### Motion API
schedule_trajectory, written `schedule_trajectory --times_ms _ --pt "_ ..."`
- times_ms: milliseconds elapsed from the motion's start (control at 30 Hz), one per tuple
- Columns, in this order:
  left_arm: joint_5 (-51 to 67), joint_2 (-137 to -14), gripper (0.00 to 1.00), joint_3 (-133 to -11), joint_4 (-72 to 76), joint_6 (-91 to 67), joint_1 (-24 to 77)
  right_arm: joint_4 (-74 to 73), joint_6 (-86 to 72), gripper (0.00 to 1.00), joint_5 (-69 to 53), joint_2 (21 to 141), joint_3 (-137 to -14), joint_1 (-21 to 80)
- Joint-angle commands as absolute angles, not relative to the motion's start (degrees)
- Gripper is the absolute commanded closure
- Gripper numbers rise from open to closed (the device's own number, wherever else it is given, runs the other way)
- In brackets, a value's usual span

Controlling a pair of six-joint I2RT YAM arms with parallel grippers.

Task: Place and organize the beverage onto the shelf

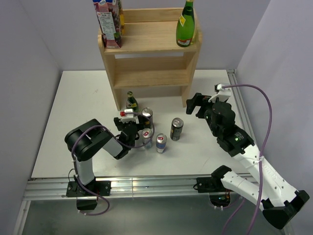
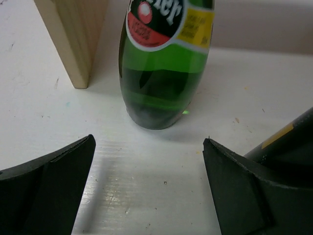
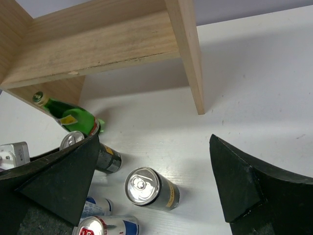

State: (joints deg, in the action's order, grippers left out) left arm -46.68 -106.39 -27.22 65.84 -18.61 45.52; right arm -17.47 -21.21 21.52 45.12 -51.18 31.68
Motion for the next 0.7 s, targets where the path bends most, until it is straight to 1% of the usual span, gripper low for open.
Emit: schedule_trajectory --times_ms 0,133,233,300,400,467,533,600,667 --pt "-43.60 -107.75 0.01 -28.39 73.56 -14.33 45.35 -15.12 -20.83 0.00 22.15 44.30 -50.71 31.90" --pt "-42.72 -109.68 0.01 -30.31 76.20 -11.70 45.18 -14.77 -20.83 0.00 22.24 44.12 -49.92 31.90" --pt "-40.79 -110.13 0.01 -32.07 72.78 -13.79 44.30 -14.33 -21.00 0.00 22.32 44.12 -49.04 31.90" --pt "-41.48 -108.12 0.01 -32.87 68.39 -14.24 44.12 -14.06 -20.83 0.00 22.32 43.95 -48.52 31.90" --pt "-41.48 -105.74 0.01 -32.69 67.60 -12.84 44.03 -13.80 -20.65 0.00 22.59 44.21 -48.34 31.90" --pt "-41.92 -103.72 0.01 -35.33 62.07 -13.09 43.95 -13.62 -20.48 0.00 22.59 44.21 -48.25 31.82" --pt "-42.01 -101.96 0.01 -34.90 64.68 -11.52 43.95 -13.54 -20.39 0.00 22.68 44.21 -48.25 31.82" --pt "-42.71 -101.52 0.01 -36.38 61.98 -11.42 43.77 -13.54 -20.30 0.00 22.68 44.21 -48.25 31.82" --pt "-43.24 -102.13 0.01 -37.88 62.39 -9.85 43.33 -13.62 -20.30 0.00 22.85 44.03 -48.16 31.82"
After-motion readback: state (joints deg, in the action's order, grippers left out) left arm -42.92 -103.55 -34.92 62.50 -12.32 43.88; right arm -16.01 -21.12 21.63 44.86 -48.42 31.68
